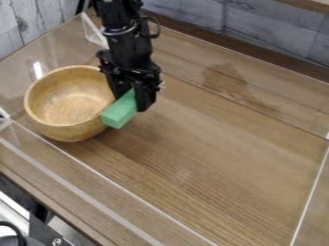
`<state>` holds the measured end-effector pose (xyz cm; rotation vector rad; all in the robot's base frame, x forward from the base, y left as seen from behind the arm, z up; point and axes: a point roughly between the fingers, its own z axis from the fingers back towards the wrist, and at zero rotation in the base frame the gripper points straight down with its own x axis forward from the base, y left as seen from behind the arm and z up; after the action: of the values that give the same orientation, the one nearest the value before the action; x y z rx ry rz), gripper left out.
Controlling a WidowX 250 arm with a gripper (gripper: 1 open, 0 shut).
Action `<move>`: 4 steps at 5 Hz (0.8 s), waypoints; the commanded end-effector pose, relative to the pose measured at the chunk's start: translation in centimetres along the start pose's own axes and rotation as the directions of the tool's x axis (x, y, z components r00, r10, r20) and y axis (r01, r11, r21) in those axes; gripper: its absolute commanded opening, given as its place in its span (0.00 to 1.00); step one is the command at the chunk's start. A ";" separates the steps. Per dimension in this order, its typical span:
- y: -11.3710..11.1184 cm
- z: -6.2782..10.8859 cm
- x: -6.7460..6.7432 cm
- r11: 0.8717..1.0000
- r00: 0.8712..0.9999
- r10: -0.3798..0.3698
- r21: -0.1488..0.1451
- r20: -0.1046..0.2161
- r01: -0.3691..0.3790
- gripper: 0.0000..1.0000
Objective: Put green object into wooden bowl
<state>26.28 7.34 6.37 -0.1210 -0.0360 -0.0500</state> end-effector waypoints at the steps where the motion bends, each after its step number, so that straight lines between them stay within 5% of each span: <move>1: 0.7 2.3 2.0 0.997 0.995 0.068 0.028 0.067 -0.070 0.00; 2: 0.9 2.9 3.0 0.989 0.987 0.140 0.029 0.075 -0.143 0.00; 4: 2.2 4.0 2.1 0.988 0.986 0.153 0.027 0.074 -0.155 0.00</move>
<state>27.39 9.33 7.84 -0.1209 -0.0187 0.1149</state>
